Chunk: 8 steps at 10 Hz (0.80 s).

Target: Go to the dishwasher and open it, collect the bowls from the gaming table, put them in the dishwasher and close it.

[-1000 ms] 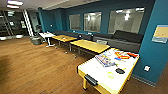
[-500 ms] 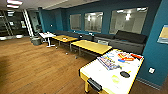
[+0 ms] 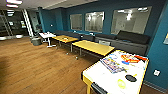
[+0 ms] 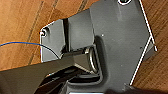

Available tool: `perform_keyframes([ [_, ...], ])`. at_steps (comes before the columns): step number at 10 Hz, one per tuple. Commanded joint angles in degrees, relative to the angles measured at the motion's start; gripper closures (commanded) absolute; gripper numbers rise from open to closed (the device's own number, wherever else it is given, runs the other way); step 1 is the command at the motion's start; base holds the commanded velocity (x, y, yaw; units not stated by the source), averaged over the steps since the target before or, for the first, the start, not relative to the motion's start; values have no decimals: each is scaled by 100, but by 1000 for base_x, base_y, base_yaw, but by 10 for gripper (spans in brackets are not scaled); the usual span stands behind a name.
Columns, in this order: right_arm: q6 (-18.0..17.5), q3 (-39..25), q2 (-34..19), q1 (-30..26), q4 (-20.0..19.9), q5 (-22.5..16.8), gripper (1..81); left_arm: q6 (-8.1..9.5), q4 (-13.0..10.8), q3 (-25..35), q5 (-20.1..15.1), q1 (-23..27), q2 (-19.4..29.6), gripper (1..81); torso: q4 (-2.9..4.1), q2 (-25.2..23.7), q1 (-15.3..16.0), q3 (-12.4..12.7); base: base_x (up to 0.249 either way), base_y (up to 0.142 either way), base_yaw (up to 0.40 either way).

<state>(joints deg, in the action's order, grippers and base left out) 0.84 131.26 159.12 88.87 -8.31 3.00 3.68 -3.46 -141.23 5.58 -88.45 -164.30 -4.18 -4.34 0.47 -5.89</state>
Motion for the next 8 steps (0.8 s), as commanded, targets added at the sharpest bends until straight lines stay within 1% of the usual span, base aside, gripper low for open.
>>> perform_keyframes([
  [1,21,-57,-71,-260,58,-344,10,-17,-5,16,-303,245,46,10,0,0,0,0,165,89,0],
  [8,13,-31,-62,-242,58,-344,10,-17,-23,16,-303,245,29,10,0,0,0,0,165,89,0],
])
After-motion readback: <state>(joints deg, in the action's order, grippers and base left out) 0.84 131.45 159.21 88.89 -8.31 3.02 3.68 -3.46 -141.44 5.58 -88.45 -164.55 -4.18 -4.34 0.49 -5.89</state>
